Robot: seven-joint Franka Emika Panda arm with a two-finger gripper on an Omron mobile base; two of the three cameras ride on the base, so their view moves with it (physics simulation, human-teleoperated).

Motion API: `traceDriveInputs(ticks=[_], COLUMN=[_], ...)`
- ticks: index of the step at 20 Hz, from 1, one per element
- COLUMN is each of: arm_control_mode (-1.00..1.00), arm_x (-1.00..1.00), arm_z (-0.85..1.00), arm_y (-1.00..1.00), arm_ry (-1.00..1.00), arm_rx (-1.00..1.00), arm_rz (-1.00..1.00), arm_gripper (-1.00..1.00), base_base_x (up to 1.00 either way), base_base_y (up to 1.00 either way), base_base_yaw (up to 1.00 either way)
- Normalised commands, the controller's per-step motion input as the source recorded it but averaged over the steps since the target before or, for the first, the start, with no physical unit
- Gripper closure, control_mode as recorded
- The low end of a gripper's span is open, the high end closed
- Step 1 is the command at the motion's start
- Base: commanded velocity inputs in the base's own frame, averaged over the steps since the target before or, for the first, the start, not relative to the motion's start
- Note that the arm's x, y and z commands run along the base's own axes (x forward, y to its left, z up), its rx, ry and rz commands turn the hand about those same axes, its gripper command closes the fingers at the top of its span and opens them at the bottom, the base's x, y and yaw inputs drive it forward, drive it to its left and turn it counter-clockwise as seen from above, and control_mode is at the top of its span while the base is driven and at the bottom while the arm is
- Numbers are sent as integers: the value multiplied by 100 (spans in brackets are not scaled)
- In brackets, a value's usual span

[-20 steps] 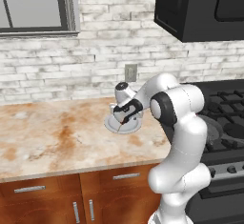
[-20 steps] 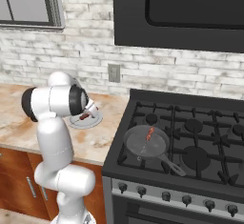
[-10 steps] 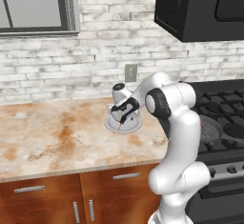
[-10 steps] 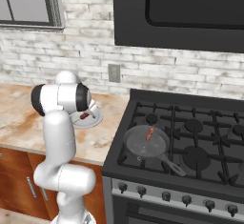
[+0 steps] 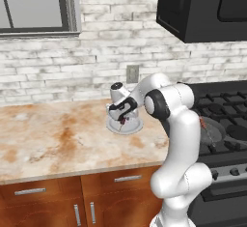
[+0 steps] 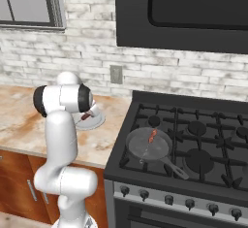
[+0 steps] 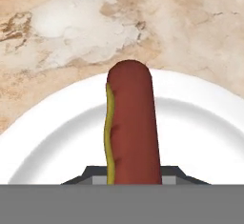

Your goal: Place the cold items (banana and broccoli) from the fridge in one tupperware on the dining counter. Place the warm items (kebab skewer and hot dog) in the stove area in another tupperware.

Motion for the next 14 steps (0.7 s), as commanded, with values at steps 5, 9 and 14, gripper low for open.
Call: traceDriveInputs(ticks=[5, 9, 14], arm_control_mode=[-100, -100, -100], arm_x=[-11, -39, -38], arm_z=[9, 56, 87], arm_y=[0, -1, -6], arm_ry=[-22, -14, -16], arm_rx=[0, 0, 1], arm_rz=[0, -7, -14], arm_gripper=[100, 100, 100], base_base_x=[0, 0, 0], base_base_y=[0, 0, 0], base_base_yaw=[0, 0, 0])
